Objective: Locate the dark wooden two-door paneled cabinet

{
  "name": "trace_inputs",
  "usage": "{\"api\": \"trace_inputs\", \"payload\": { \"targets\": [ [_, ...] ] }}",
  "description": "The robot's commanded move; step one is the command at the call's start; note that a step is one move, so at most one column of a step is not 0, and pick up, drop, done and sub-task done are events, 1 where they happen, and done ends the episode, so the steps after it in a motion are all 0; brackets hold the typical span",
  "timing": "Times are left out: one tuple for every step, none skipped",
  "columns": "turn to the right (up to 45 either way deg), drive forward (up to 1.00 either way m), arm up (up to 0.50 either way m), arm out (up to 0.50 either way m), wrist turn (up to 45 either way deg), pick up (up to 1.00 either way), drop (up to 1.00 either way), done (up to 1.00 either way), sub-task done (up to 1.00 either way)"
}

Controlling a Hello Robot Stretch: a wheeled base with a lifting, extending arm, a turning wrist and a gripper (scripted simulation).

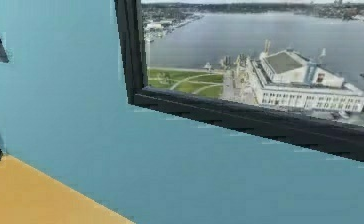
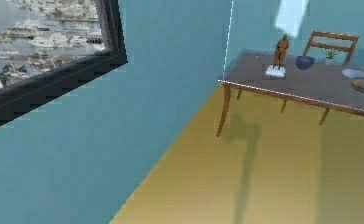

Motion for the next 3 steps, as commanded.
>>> {"api": "trace_inputs", "payload": {
  "targets": [
    [-45.0,0.0,0.0,0.0,0.0,0.0,0.0,0.0,0.0],
    [-42.0,0.0,0.0,0.0,0.0,0.0,0.0,0.0,0.0],
    [0.0,0.7,0.0,0.0,0.0,0.0,0.0,0.0,0.0]
  ]
}}
